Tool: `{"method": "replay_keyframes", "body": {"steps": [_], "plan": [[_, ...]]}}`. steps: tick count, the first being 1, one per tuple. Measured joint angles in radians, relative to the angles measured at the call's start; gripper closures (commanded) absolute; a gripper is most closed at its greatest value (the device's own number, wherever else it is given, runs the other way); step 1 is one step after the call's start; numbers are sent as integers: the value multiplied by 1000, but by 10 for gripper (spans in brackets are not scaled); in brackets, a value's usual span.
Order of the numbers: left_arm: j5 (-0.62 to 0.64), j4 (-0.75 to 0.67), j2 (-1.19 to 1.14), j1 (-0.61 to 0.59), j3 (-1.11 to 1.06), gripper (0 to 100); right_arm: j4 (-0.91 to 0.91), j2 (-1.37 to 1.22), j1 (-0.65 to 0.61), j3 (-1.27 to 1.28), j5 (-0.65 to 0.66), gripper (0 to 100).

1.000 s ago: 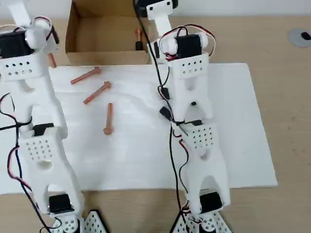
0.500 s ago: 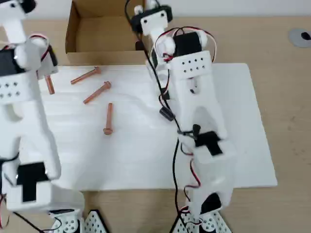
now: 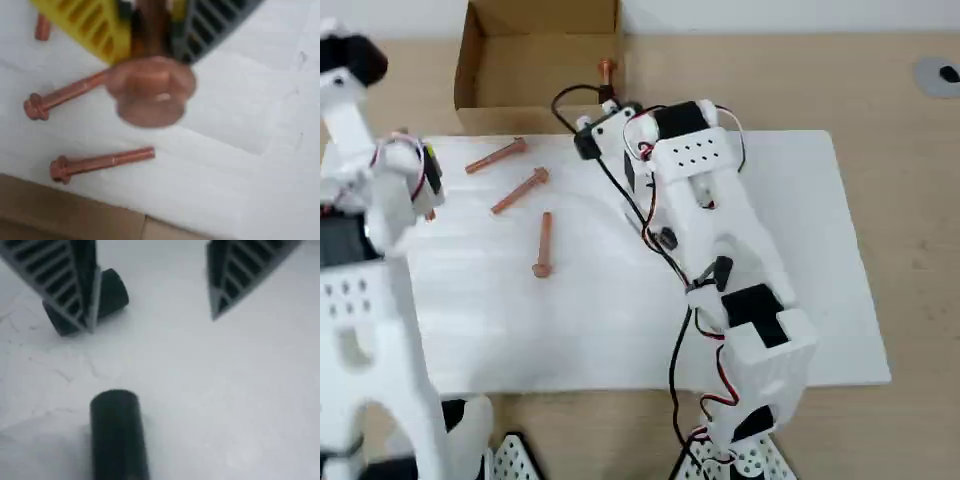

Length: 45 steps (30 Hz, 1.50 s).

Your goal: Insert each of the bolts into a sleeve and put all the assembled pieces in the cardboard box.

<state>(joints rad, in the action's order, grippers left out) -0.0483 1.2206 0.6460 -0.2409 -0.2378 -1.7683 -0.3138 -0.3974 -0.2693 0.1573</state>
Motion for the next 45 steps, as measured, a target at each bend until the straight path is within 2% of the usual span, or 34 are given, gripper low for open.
{"method": "replay_keyframes", "body": {"steps": [5, 12, 19, 31, 39, 45], "plan": [[0, -103, 209, 12, -199, 991, 3, 0, 0, 29, 109, 817], [0, -107, 354, 14, -333, 991, 3, 2, 0, 78, 183, 817], [0, -107, 416, 14, -344, 991, 15, -92, 0, 61, 190, 817], [0, -107, 422, 14, -344, 991, 9, -311, -3, -184, 210, 817], [0, -107, 422, 14, -344, 991, 14, -333, 21, -189, 270, 816], [0, -107, 422, 14, -344, 991, -5, -308, 57, -330, 318, 815]]}}
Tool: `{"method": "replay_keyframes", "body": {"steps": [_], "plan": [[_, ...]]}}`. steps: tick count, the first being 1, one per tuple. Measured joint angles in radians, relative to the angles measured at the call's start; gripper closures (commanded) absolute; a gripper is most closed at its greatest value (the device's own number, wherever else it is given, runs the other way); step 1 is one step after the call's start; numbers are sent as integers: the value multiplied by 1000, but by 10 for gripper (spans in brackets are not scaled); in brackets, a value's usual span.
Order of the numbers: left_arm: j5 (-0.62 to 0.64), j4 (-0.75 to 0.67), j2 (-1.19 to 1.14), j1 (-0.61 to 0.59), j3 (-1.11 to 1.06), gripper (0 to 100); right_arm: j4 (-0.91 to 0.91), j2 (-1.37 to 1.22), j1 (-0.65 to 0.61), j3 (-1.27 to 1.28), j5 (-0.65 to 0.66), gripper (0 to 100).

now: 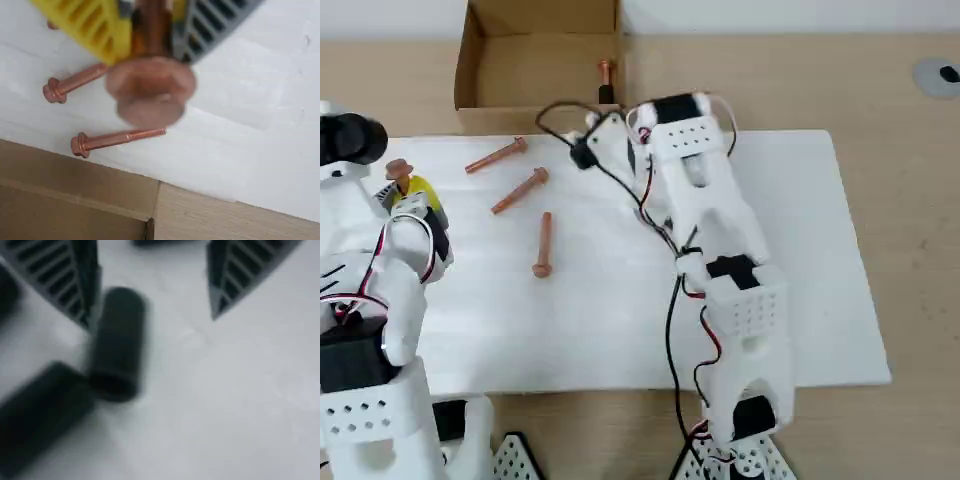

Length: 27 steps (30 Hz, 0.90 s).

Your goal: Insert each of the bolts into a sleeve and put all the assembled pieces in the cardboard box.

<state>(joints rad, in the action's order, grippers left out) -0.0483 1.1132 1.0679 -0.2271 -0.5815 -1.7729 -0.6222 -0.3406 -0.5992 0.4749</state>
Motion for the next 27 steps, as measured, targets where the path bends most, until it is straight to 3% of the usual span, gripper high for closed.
{"method": "replay_keyframes", "body": {"steps": [6, 27], "plan": [[0, 0, 0, 0, 0, 991, 0, 60, 6, -25, 71, 815], [0, 0, 0, 0, 0, 987, 0, -18, 17, 31, 72, 814]]}}
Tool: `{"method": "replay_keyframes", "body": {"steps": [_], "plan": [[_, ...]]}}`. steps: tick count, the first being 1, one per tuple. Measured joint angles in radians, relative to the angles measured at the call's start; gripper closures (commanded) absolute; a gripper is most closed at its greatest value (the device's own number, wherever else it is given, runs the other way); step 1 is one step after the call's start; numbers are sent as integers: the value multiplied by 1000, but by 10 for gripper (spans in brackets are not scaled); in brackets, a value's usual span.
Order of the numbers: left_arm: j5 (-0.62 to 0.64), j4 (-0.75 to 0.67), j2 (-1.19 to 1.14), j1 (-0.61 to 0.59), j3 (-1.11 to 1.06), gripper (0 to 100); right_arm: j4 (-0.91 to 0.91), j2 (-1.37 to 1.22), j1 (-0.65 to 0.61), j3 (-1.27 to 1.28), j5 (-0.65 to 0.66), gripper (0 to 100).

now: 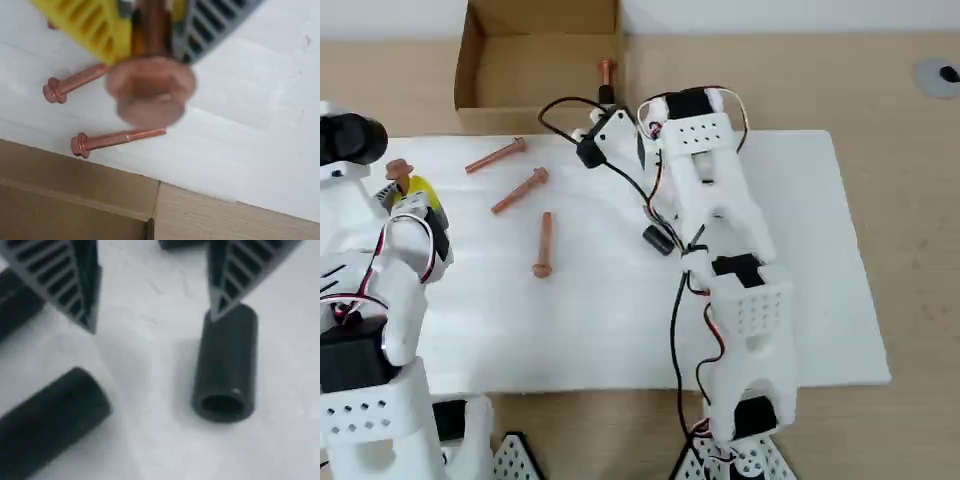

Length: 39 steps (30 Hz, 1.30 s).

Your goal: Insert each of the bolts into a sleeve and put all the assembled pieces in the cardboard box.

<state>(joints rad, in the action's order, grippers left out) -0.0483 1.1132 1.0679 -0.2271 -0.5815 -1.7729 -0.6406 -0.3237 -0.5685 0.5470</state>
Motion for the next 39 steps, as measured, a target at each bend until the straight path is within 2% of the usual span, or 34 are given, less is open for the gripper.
{"method": "replay_keyframes", "body": {"steps": [2, 8, 23, 32, 39], "plan": [[0, 0, 0, 0, 0, 987, 0, 0, -18, 32, 0, 810], [0, 0, 0, 0, 0, 987, 0, 0, -35, 61, -23, 709], [0, 0, 0, 0, 0, 987, 0, -2, -35, 66, -25, 723], [0, 0, 2, 0, 0, 987, 0, -74, -35, 80, -144, 812], [0, 0, 2, 0, 0, 987, 20, -95, -38, 77, -160, 825]]}}
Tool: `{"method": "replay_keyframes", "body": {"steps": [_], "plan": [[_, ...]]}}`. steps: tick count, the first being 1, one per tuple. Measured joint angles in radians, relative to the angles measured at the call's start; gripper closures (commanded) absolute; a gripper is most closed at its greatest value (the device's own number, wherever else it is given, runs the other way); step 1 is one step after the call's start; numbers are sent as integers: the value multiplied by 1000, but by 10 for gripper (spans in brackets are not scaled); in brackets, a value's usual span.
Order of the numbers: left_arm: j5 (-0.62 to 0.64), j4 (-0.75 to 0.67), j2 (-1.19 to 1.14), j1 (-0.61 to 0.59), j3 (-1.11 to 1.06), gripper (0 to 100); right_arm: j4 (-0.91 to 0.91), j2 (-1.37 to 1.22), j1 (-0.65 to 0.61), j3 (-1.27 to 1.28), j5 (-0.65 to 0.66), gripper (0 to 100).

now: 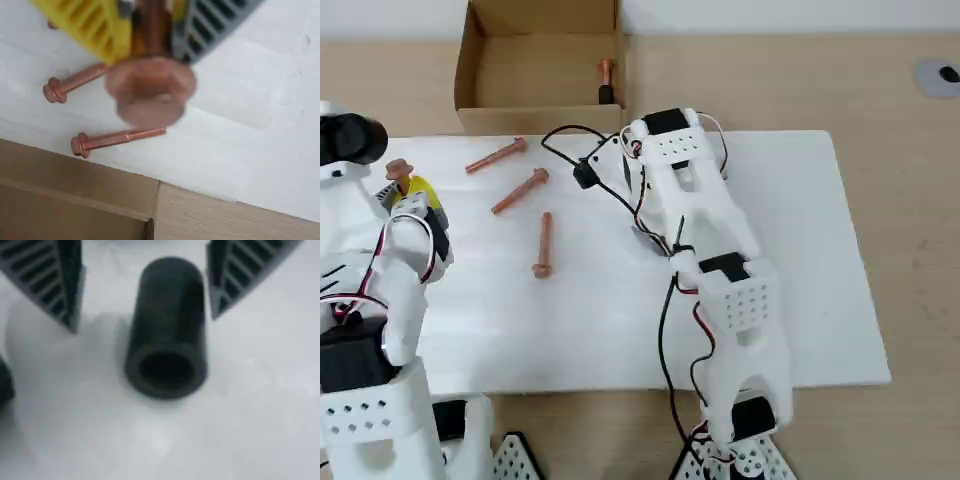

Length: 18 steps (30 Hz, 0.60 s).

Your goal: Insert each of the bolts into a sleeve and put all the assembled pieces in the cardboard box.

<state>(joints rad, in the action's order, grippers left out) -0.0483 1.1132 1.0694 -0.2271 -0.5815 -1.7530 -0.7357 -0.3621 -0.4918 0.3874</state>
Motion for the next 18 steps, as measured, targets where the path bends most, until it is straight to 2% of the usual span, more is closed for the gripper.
{"method": "replay_keyframes", "body": {"steps": [11, 18], "plan": [[0, 0, 0, 0, 0, 987, 0, -23, -5, -9, 0, 832], [0, 0, 0, 0, 0, 987, 20, -25, 0, -12, 0, 977]]}}
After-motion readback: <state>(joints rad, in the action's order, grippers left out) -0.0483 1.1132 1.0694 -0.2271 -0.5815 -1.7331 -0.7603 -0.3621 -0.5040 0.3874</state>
